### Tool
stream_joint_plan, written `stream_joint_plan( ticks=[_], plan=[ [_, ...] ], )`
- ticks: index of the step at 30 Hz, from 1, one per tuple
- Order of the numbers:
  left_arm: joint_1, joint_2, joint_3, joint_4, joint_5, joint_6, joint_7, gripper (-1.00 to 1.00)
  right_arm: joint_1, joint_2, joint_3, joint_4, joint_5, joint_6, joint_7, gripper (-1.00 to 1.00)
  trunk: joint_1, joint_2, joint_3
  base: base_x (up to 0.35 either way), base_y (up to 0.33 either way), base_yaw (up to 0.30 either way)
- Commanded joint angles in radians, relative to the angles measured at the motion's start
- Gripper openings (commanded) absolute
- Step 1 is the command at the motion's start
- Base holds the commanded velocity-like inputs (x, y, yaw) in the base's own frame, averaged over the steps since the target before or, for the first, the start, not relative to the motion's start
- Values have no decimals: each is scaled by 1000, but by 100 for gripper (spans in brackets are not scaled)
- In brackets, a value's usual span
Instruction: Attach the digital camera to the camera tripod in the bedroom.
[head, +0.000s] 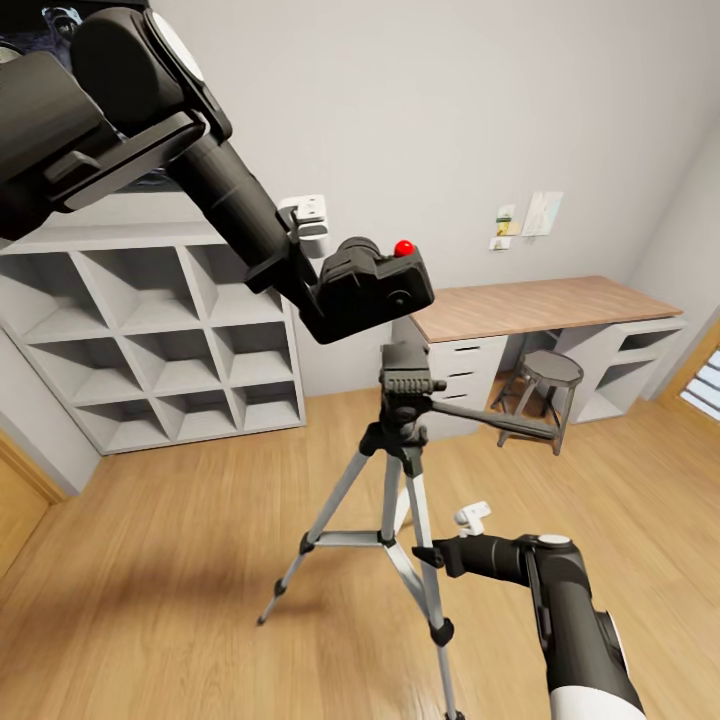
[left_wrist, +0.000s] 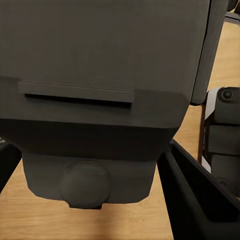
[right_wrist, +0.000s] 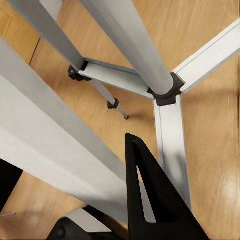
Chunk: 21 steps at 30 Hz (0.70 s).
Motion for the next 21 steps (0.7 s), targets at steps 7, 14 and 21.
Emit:
stream_joint_plan(
  ticks=[7, 14, 21],
  plan=[
    [-2, -3, -3, -1, 2, 7, -3, -100, -2, 1, -43, -19, 5, 1, 3, -100, 1, -2, -2, 0, 0, 0],
    [-2, -5, -3, -1, 2, 7, -3, -100, -2, 1, -47, -22, 5, 1, -1, -100, 1, -2, -2, 0, 0, 0],
    [-2, -12, -3, -1, 0, 7, -3, -100, -2, 1, -41, -21, 7, 1, -32, -100, 1, -2, -2, 0, 0, 0]
  ],
)
